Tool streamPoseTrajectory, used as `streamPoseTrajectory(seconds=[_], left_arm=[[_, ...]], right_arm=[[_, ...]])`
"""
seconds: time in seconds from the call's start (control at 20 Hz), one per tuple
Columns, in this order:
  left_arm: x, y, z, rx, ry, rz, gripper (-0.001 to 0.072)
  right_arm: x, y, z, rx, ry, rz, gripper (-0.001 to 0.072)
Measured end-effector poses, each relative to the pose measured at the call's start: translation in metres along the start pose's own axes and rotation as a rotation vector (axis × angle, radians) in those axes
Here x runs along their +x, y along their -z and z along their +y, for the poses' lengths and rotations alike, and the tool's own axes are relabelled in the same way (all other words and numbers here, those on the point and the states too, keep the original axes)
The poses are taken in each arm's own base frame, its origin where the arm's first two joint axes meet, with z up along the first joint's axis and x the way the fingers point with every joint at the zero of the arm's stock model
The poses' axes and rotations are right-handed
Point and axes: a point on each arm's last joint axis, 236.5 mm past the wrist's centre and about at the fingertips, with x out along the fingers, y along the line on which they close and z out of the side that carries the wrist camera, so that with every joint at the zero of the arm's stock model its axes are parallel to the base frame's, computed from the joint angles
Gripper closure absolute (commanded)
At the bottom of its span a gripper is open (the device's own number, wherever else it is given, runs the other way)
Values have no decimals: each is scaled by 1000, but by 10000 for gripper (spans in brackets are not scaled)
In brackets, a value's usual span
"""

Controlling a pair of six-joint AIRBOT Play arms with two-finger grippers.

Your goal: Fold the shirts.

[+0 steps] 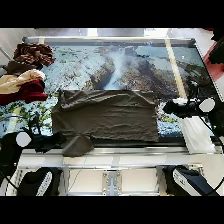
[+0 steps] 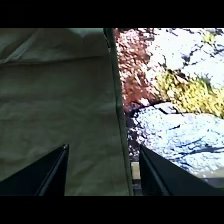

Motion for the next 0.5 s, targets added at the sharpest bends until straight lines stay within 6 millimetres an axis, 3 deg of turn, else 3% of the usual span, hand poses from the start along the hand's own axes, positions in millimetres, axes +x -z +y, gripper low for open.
streamPoseTrajectory(seconds=[0.5], left_arm=[[21,28,4,-128,4,107,95]], right_arm=[[0,2,4,-15,-20,-4,188]])
